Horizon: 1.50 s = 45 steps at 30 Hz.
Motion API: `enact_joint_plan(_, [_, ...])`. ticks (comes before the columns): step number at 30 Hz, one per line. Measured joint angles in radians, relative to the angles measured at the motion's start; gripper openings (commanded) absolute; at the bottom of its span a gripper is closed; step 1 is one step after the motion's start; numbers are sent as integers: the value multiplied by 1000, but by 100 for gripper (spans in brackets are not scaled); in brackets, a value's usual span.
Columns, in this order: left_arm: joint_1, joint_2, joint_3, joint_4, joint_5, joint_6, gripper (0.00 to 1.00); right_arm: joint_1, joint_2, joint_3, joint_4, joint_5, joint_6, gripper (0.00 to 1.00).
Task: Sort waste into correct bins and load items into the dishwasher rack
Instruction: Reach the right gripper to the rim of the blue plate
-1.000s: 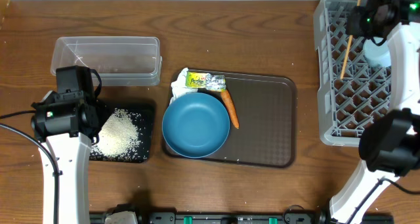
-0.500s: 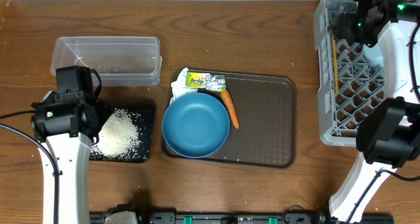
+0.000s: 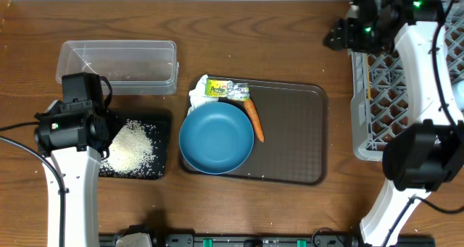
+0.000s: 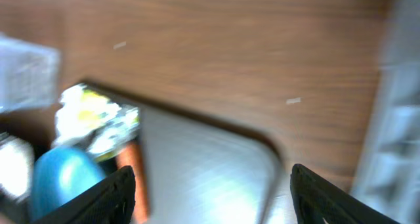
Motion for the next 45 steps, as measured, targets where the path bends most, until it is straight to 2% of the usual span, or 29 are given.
enact_joint_plan(1, [0, 0, 0, 0, 0, 0, 99, 18, -10, 0, -13, -18, 10, 79])
enact_joint_plan(3, [0, 0, 0, 0, 0, 0, 99, 69, -19, -1, -25, -40, 29, 99])
enact_joint_plan(14, [0, 0, 0, 0, 0, 0, 99, 431, -20, -112, 79, 2, 99, 99])
enact_joint_plan(24, [0, 0, 0, 0, 0, 0, 99, 634, -20, -114, 100, 190, 155, 99])
enact_joint_plan(32, [0, 0, 0, 0, 0, 0, 99, 627, -20, -114, 56, 314, 222, 99])
enact_joint_plan(45, [0, 0, 0, 0, 0, 0, 99, 632, -20, -116, -9, 224, 236, 99])
